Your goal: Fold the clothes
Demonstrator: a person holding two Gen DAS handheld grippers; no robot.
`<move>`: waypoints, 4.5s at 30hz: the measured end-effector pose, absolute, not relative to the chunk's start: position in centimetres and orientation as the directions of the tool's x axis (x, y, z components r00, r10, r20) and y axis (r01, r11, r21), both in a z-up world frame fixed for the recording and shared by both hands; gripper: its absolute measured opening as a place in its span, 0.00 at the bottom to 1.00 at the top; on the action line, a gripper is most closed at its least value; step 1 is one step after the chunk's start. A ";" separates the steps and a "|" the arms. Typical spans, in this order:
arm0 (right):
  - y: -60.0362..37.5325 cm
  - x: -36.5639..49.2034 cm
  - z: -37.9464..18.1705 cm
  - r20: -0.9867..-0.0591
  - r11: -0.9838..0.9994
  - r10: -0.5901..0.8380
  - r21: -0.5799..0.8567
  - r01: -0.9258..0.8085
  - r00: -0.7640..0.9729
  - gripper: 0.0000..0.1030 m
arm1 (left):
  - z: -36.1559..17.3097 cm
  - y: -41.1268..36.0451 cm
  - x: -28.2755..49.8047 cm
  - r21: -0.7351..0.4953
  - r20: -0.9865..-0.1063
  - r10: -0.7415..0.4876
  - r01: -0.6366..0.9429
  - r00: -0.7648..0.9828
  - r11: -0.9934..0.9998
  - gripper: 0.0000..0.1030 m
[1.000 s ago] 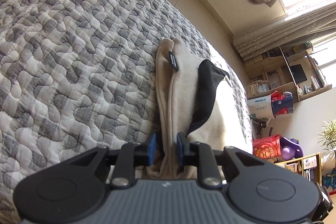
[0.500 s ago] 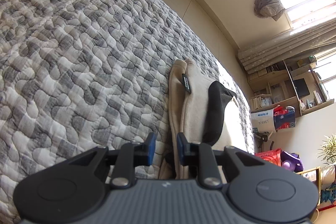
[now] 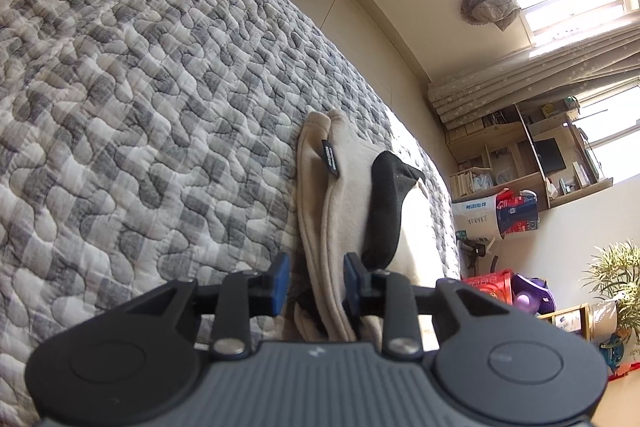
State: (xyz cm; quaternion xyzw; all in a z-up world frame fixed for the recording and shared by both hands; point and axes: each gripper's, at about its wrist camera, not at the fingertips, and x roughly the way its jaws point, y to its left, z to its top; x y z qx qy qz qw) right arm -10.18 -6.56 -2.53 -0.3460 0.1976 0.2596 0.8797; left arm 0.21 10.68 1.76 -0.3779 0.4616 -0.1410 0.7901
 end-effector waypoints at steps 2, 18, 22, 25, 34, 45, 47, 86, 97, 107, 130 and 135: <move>-7.4 -9.3 -1.5 -0.545 0.685 0.343 -0.412 -0.600 0.766 0.24 | 1.7 9.9 0.5 -0.736 -0.617 -0.593 -0.114 0.517 0.667 0.35; -7.7 -10.0 0.4 -0.541 0.768 0.368 -0.281 -0.575 0.756 0.24 | -0.2 6.9 1.1 -0.827 -0.518 -0.721 -0.055 0.460 0.559 0.76; -7.5 -9.8 0.4 -0.534 0.767 0.358 -0.300 -0.567 0.766 0.24 | -0.6 6.4 1.1 -0.841 -0.503 -0.732 -0.067 0.459 0.536 0.77; -7.3 -9.3 0.2 -0.533 0.762 0.355 -0.310 -0.568 0.768 0.24 | -0.5 6.3 1.1 -0.841 -0.497 -0.720 -0.063 0.484 0.538 0.78; -6.7 -9.8 -0.5 -0.525 0.726 0.330 -0.390 -0.566 0.785 0.24 | -0.8 4.9 1.5 -0.814 -0.519 -0.708 -0.024 0.479 0.581 0.74; -6.4 -9.7 -0.8 -0.514 0.716 0.313 -0.426 -0.554 0.799 0.24 | -0.9 5.2 1.6 -0.792 -0.535 -0.675 -0.023 0.507 0.610 0.52; -6.4 -9.7 -0.9 -0.513 0.713 0.310 -0.431 -0.552 0.801 0.24 | -1.1 5.3 1.7 -0.790 -0.538 -0.672 -0.027 0.509 0.612 0.48; -26.1 -1.4 -1.2 -0.592 0.706 0.534 0.705 0.067 0.604 0.77 | -1.8 5.9 1.2 -0.740 -0.596 -0.618 -0.052 0.512 0.671 0.35; -24.2 -2.3 -1.2 -0.610 0.721 0.539 0.691 0.057 0.581 0.63 | -1.6 5.6 1.3 -0.712 -0.610 -0.601 -0.024 0.517 0.701 0.33; -16.2 -5.8 2.9 -0.581 0.944 0.326 0.244 -0.222 0.746 0.49 | 1.1 5.1 0.8 -0.607 -0.588 -0.525 0.093 0.616 0.789 0.28; -12.1 -7.3 4.9 -0.371 0.932 0.197 -0.216 -0.290 0.908 0.48 | 5.4 6.4 -1.1 -0.589 -0.437 -0.502 0.184 0.746 0.787 0.26; -10.6 -7.4 5.5 -0.378 0.934 0.229 -0.175 -0.312 0.897 0.47 | 5.7 8.3 -1.3 -0.624 -0.440 -0.485 0.132 0.756 0.770 0.25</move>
